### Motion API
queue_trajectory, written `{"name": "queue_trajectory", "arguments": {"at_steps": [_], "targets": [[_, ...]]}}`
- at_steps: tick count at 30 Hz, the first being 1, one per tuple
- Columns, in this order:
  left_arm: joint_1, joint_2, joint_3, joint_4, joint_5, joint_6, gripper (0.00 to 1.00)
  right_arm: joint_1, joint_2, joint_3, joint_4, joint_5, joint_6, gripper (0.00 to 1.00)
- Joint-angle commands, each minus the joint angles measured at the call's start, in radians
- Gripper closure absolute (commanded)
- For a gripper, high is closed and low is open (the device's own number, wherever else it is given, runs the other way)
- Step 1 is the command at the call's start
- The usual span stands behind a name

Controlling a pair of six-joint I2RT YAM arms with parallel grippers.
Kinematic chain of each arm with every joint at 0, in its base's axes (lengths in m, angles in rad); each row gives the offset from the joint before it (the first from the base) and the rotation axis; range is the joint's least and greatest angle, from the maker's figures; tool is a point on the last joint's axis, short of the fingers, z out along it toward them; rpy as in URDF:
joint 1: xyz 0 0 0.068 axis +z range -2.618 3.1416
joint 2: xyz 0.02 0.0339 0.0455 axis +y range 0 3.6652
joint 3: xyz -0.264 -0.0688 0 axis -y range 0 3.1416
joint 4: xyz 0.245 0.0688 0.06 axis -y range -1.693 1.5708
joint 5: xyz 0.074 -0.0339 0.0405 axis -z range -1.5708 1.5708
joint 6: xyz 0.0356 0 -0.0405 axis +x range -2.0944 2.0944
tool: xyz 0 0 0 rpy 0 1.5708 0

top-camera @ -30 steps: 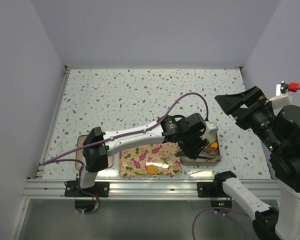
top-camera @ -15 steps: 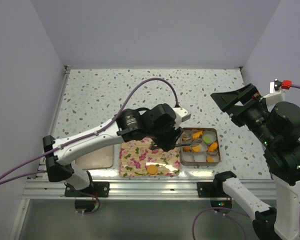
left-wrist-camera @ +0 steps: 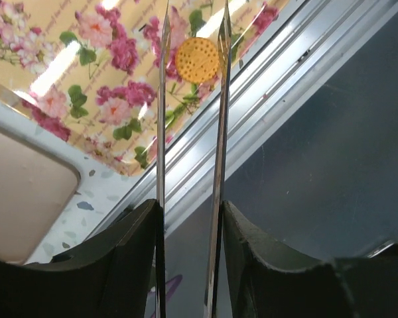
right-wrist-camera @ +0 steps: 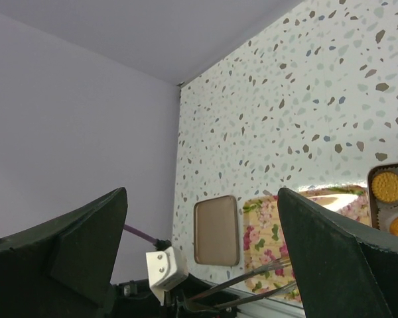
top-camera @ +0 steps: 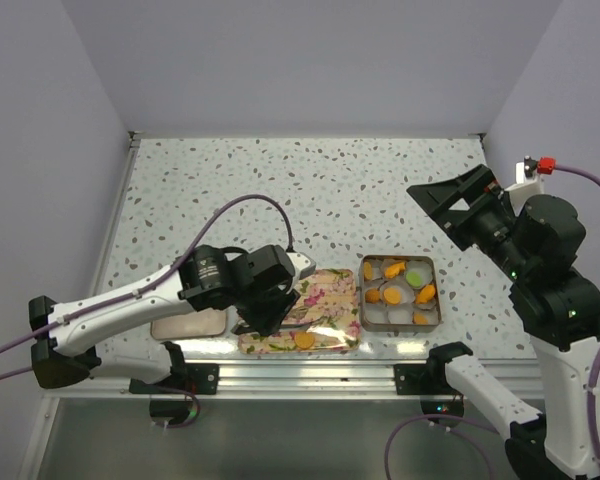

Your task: Pack the cookies

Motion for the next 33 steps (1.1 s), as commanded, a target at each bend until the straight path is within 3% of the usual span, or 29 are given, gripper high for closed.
{"name": "queue_trajectory", "arguments": {"at_steps": [1, 10, 17, 33], "targets": [[-0.006, -0.071, -0.026, -0.040, 0.025, -0.048, 0.53, 0.001, 0.006, -0.019, 0.067, -0.032, 0.020, 0.01], [-0.045, -0.079, -0.100, 0.006, 0.044, -0.096, 0.50, 0.001, -0.011, -0.059, 0.079, -0.048, 0.042, 0.01], [-0.054, -0.052, -0.083, -0.001, -0.028, -0.106, 0.49, 0.001, -0.030, -0.056, 0.059, -0.042, 0.042, 0.01], [-0.054, 0.001, -0.078, 0.037, -0.016, -0.099, 0.45, 0.001, -0.025, -0.058, 0.039, -0.054, 0.024, 0.01]]}}
